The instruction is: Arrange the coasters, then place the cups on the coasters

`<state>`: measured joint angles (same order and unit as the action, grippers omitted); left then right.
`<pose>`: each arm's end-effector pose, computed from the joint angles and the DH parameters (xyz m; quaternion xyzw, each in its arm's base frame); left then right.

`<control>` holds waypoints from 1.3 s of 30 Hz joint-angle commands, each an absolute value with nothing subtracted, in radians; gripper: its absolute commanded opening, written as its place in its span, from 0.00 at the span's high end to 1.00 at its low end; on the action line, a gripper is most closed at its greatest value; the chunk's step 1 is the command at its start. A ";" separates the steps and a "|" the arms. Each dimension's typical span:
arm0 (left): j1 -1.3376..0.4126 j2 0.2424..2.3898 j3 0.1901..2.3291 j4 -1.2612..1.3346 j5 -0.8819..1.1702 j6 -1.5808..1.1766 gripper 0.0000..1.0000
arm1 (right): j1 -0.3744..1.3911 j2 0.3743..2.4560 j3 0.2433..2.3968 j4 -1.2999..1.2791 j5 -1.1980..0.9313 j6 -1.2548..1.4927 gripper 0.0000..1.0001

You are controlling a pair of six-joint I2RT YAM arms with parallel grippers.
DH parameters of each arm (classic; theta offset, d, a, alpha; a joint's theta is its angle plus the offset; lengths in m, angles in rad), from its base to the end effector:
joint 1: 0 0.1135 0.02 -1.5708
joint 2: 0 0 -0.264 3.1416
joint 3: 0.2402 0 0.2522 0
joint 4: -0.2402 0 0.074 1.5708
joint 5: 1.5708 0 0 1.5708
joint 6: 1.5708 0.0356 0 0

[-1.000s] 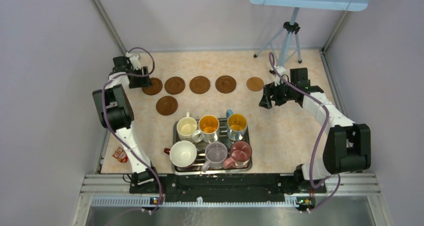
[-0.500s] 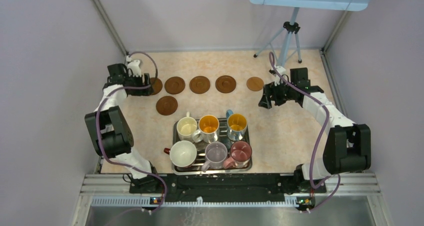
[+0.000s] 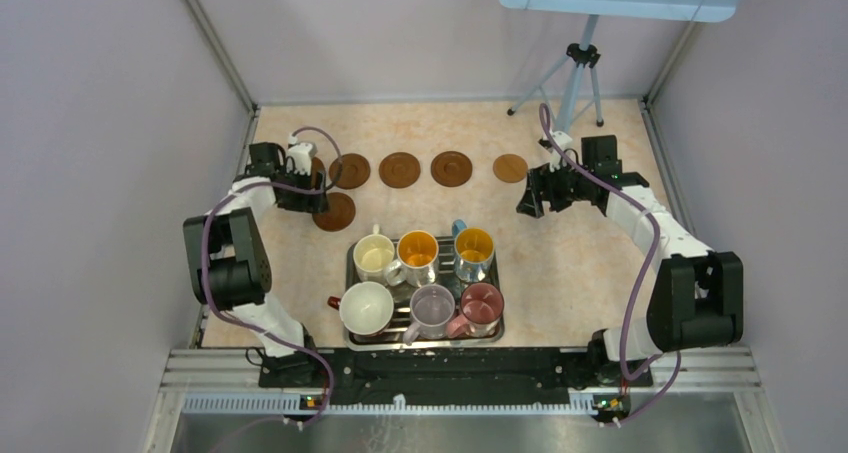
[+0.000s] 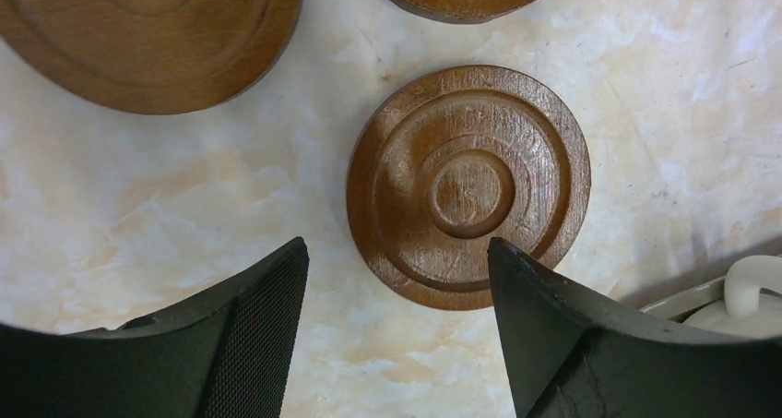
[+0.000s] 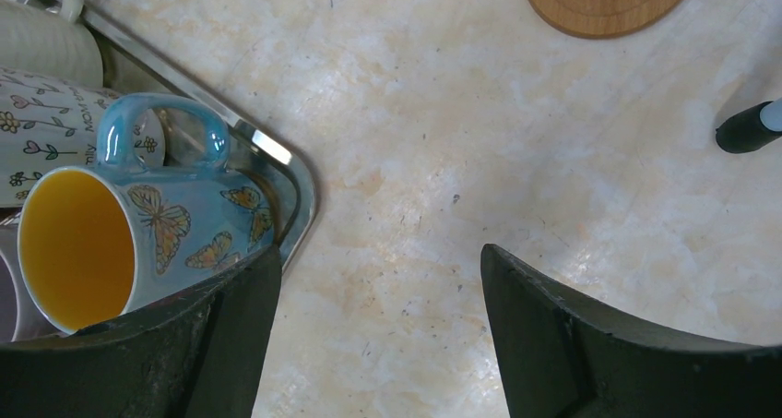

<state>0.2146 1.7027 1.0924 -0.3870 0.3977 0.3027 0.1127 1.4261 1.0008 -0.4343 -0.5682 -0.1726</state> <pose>0.3428 0.0606 0.1943 0.0972 0.9369 -0.1123 0.3165 0.2937 0.0525 0.2495 -0.2245 0.8768 0.2526 0.3419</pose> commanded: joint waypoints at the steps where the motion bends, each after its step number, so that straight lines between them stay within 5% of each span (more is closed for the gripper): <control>1: 0.182 1.735 1.088 -0.327 0.342 0.310 0.23 | 0.101 1.385 0.998 -0.408 -0.586 -0.175 0.22; 15: 0.165 1.766 1.018 -0.275 0.195 0.311 0.35 | 0.100 1.390 0.997 -0.406 -0.586 -0.178 0.22; 24: 0.369 1.759 0.999 -0.302 0.178 0.390 0.51 | 0.101 1.386 0.995 -0.406 -0.593 -0.179 0.22; 39: 0.457 2.000 1.359 -0.324 0.106 0.364 0.54 | 0.101 1.388 0.993 -0.409 -0.582 -0.186 0.22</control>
